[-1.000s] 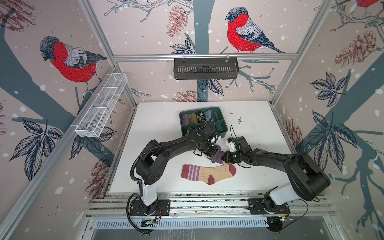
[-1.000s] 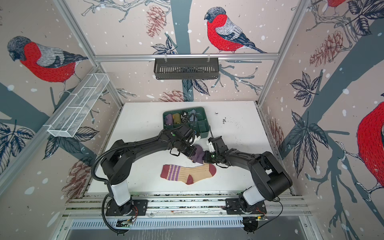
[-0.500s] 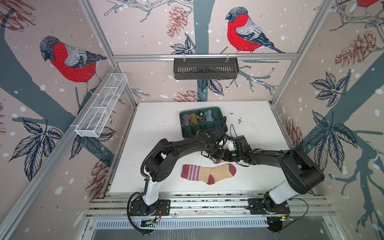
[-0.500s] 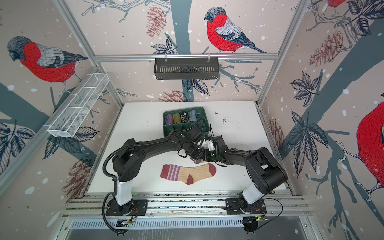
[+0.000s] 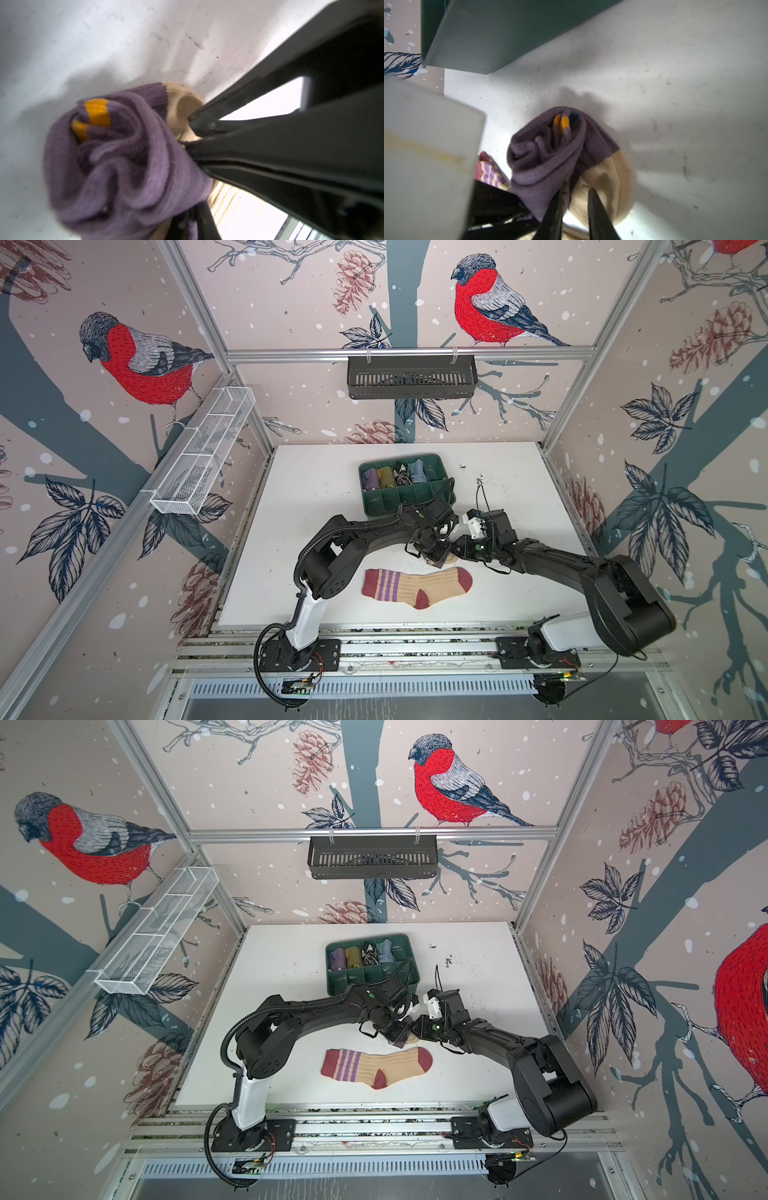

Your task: Roll the socks

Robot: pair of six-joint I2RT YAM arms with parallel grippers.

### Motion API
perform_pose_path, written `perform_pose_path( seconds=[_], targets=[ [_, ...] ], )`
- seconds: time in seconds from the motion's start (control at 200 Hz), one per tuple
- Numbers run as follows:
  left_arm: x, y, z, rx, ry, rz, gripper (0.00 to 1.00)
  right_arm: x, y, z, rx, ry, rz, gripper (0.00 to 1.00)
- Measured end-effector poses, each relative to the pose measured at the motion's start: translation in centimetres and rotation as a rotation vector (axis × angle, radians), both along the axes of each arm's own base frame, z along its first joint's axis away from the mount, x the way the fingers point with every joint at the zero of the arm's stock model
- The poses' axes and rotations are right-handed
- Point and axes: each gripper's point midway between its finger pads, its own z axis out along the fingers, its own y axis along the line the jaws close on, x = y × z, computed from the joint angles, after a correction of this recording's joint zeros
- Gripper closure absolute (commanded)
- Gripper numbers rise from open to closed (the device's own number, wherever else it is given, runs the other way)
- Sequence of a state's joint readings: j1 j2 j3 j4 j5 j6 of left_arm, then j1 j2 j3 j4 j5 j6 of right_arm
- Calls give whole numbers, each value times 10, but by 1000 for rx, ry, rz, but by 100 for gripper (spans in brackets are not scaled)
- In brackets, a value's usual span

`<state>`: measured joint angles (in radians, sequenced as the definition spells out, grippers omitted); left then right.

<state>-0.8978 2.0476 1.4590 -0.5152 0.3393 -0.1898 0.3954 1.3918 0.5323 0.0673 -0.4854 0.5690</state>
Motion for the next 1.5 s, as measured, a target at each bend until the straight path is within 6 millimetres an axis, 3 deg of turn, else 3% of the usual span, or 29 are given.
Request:
perform_pose_path(
  seconds=[0.19,0.375,0.705,0.856,1.206,1.501],
  targets=[
    [4,-1,1,-12,-2,17,100,-3,2,19,43,-40,11,79],
    [5,-3,2,-34,6,17,90,-4,11,29,101,-55,45,80],
    [1,-10,5,-92,40,3,80,1,17,21,123,-30,48,82],
    [-2,-12,6,-139,71,2,76,3,18,8,111,-1,46,83],
    [10,3,48,-315,75,41,79,6,13,-5,78,22,23,84],
    [7,0,34,-333,118,27,87,10,8,-1,63,10,4,78]
  ],
)
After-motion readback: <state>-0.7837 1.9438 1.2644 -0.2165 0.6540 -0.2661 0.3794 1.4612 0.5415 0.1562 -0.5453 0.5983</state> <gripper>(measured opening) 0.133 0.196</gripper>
